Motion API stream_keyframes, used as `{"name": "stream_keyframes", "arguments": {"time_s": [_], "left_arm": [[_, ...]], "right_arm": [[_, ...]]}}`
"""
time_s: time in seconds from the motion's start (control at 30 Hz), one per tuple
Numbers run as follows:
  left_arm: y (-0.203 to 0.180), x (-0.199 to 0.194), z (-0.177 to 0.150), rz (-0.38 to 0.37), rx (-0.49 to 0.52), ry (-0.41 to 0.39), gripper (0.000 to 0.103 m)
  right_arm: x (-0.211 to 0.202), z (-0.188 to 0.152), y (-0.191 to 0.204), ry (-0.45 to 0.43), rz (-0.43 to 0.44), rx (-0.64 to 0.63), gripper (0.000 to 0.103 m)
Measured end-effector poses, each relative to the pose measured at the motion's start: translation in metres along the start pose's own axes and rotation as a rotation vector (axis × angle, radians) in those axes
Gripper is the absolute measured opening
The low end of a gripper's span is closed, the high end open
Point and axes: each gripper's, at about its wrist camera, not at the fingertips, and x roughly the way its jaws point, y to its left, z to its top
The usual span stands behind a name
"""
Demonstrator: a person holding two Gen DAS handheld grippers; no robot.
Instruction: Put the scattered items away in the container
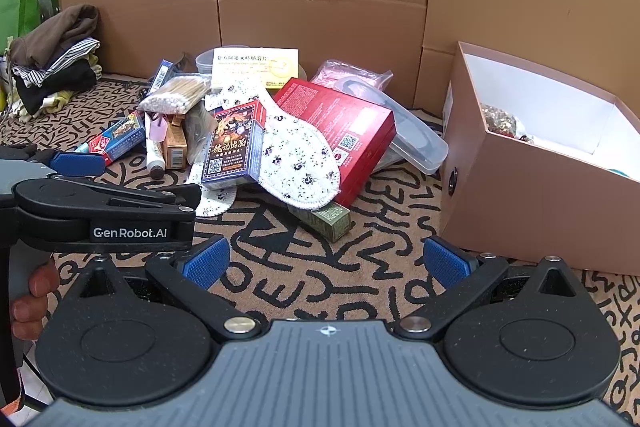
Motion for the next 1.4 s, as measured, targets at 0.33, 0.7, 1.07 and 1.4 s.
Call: {"name": "stream_keyframes", "arguments": {"time_s": [0.33, 0.7, 1.07, 1.4], "left_arm": [[0.000, 0.003, -0.002, 0.005, 0.003, 0.012, 0.103], [0.007, 0.008, -0.004, 0.021, -0.009, 0.029, 0.103], [0.006, 0.010, -0.003, 0.016, -0.001, 0.032, 0.103], [0.007, 0.015, -0.003, 0.016, -0.003, 0.040, 0.103]], "right_arm": [[0.000, -0.002, 0.000, 0.005, 0.006, 0.007, 0.102], [0.004, -0.002, -0.001, 0.014, 0.012, 0.011, 0.102], [0.006, -0.001, -0.001, 0.018, 0.014, 0.011, 0.102], [0.012, 0.000, 0.001, 0.028, 0.019, 0.009, 0.102]]}}
